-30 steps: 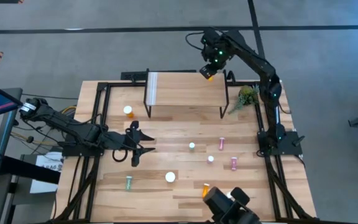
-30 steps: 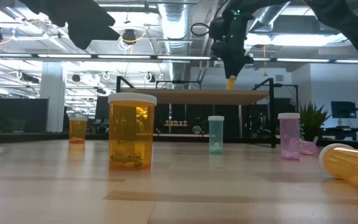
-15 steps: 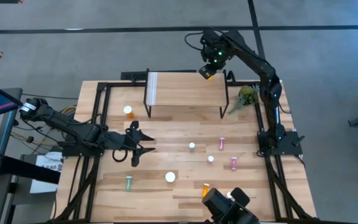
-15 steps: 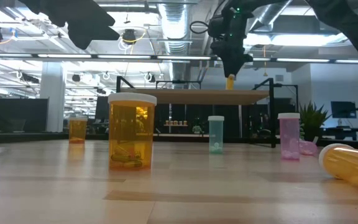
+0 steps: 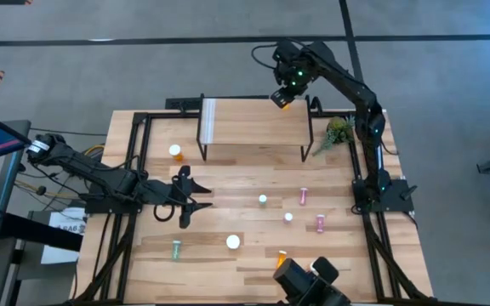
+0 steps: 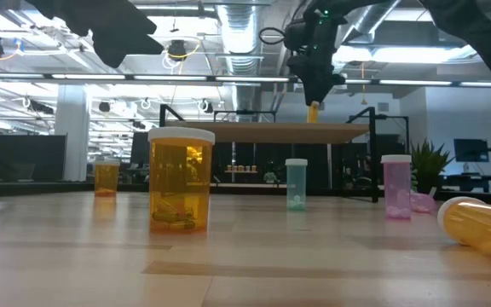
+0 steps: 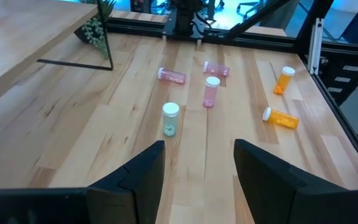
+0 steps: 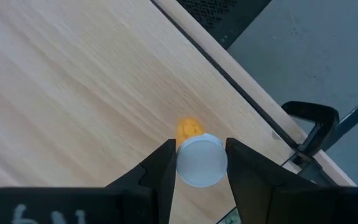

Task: Pick and place medicine bottles onto shelf by color
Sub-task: Put the top small orange pill bottle on the shelf

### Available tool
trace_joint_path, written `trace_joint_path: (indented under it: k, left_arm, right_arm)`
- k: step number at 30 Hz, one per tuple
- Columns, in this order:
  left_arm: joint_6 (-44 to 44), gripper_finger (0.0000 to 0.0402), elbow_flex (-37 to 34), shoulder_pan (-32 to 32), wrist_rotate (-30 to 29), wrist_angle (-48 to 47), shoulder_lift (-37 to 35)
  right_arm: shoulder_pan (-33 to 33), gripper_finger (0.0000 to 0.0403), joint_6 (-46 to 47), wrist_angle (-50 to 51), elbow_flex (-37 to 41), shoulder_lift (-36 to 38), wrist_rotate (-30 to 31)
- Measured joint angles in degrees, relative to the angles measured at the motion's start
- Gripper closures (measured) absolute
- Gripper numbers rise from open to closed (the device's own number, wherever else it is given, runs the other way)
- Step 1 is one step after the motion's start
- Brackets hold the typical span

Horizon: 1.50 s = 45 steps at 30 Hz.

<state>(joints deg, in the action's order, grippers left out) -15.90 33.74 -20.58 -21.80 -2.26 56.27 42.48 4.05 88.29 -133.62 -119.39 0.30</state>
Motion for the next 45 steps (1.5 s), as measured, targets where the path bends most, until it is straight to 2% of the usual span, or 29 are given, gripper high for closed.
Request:
trace_joint_path:
  k: [33,45]
  left_arm:
    - [-1.4,0.0221,0.0,-0.1,1.0,0.0,0.0]
    - [-1.4,0.0221,0.0,-0.1,1.6,-0.2,0.0]
  right_arm:
    - [-1.1,0.0244,0.5,-0.5,0.0,-0.1,1.4]
    - [-1.2,0.0244,-0.4,1.0,0.1,-3.7,1.8]
